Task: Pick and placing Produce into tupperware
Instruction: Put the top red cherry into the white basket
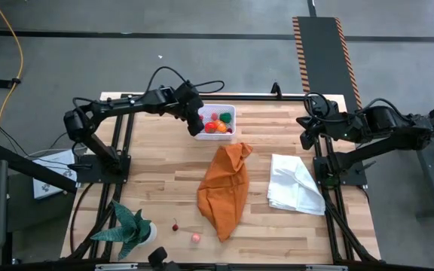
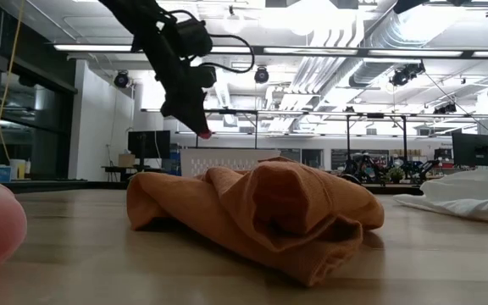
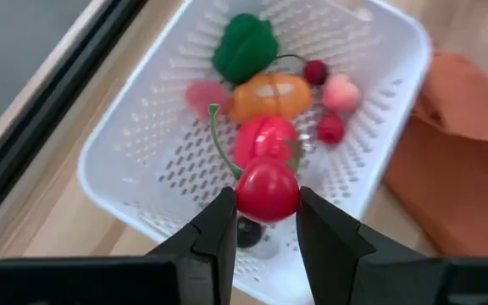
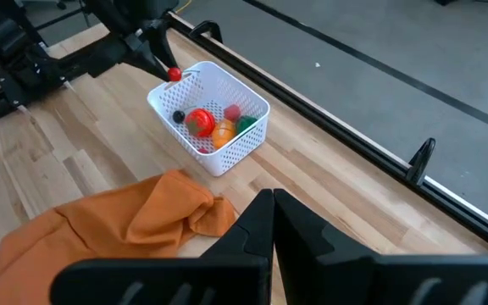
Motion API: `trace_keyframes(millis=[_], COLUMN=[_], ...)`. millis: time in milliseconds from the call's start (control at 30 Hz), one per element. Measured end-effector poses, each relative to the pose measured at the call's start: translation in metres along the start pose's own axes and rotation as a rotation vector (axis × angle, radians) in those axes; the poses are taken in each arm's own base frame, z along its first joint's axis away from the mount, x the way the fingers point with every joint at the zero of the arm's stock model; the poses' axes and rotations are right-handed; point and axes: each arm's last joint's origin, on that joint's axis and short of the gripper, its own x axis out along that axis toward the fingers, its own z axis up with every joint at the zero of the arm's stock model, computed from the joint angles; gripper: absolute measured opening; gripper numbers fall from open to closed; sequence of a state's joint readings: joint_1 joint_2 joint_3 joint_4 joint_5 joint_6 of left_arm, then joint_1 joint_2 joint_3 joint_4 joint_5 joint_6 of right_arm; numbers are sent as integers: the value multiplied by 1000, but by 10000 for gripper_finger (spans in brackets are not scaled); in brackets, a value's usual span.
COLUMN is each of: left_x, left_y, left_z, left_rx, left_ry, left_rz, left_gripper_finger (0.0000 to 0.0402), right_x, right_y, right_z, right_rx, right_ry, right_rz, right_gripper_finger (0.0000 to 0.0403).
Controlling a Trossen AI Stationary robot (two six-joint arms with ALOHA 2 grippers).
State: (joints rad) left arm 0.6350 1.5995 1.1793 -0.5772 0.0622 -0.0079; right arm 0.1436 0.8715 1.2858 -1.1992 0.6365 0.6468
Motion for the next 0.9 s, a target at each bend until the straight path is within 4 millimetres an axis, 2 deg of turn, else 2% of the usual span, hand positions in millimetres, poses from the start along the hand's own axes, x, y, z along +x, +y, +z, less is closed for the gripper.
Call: trace_keyframes(millis=[167,433,900], left_x=[5,25,38], left_y=[2,3,3], left_z=[0,-4,-3], left_rx=[-2,-10,-3], left_ry=[7,62,63], left_rz=[33,37,18], left_gripper_finger=[97,97,97], right_x=[0,0,0], right_y=[0,0,0], right_z=[0,0,0], right_rx=[0,-19,-18], right_ry=[0,0,-1], right_rz=[0,0,1], right_gripper_finger=[0,0,0])
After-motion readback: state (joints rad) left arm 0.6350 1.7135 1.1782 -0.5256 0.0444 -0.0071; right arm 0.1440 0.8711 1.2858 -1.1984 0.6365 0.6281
